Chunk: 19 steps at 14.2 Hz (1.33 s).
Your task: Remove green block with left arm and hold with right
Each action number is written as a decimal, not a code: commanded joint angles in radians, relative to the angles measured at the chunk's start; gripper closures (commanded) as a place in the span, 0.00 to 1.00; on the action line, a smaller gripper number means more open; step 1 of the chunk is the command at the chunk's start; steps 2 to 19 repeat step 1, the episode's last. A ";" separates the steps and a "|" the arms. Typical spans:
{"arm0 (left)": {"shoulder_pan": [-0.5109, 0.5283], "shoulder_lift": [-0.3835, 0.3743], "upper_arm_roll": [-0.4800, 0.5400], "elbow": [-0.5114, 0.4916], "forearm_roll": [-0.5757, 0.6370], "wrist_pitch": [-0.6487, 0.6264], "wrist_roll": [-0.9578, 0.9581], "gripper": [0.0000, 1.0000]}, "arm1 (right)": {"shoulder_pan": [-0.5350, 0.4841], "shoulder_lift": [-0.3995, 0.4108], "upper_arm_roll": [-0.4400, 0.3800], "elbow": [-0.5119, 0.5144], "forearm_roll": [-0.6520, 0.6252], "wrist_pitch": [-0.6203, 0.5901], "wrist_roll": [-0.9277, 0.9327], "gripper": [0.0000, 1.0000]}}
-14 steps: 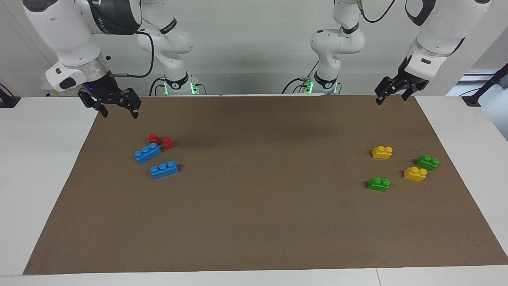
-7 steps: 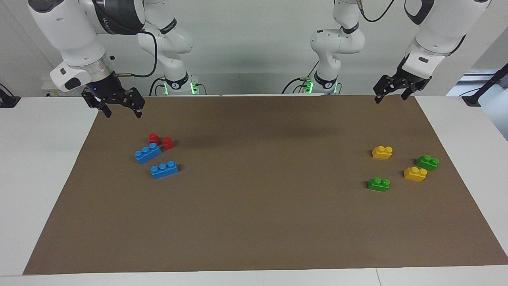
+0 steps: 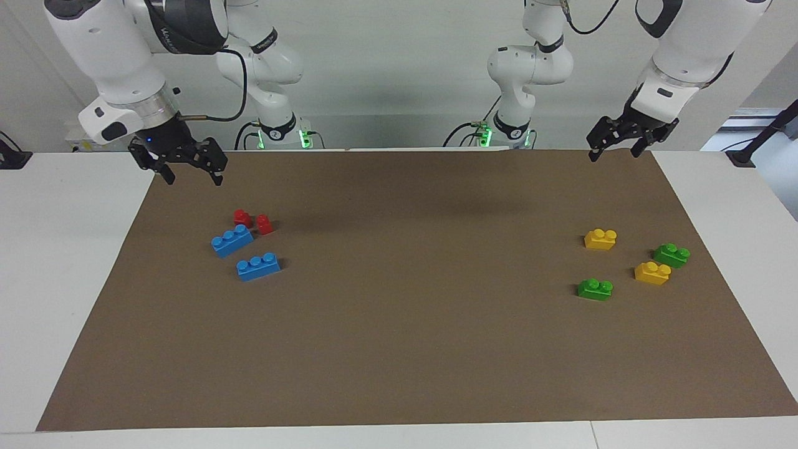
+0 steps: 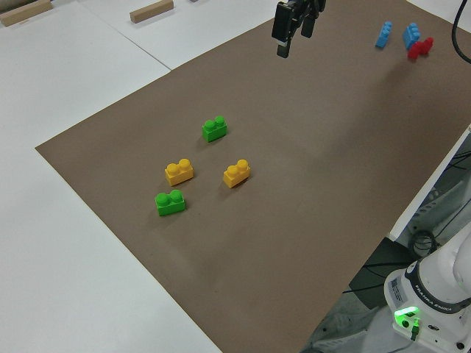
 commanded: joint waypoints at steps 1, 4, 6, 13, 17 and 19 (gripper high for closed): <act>-0.015 -0.029 0.013 -0.023 0.019 -0.007 0.012 0.00 | -0.003 -0.012 0.007 -0.014 -0.003 0.005 0.026 0.00; -0.015 -0.029 0.013 -0.023 0.019 -0.007 0.012 0.00 | -0.003 -0.012 0.007 -0.014 -0.003 0.005 0.026 0.00; -0.015 -0.029 0.013 -0.023 0.019 -0.007 0.012 0.00 | -0.003 -0.012 0.007 -0.014 -0.003 0.005 0.026 0.00; -0.015 -0.029 0.013 -0.023 0.019 -0.007 0.012 0.00 | -0.003 -0.012 0.007 -0.014 -0.003 0.005 0.026 0.00; -0.015 -0.029 0.013 -0.023 0.019 -0.007 0.012 0.00 | -0.003 -0.012 0.007 -0.014 -0.003 0.005 0.026 0.00; -0.015 -0.029 0.013 -0.023 0.019 -0.007 0.012 0.00 | -0.003 -0.012 0.007 -0.014 -0.003 0.005 0.026 0.00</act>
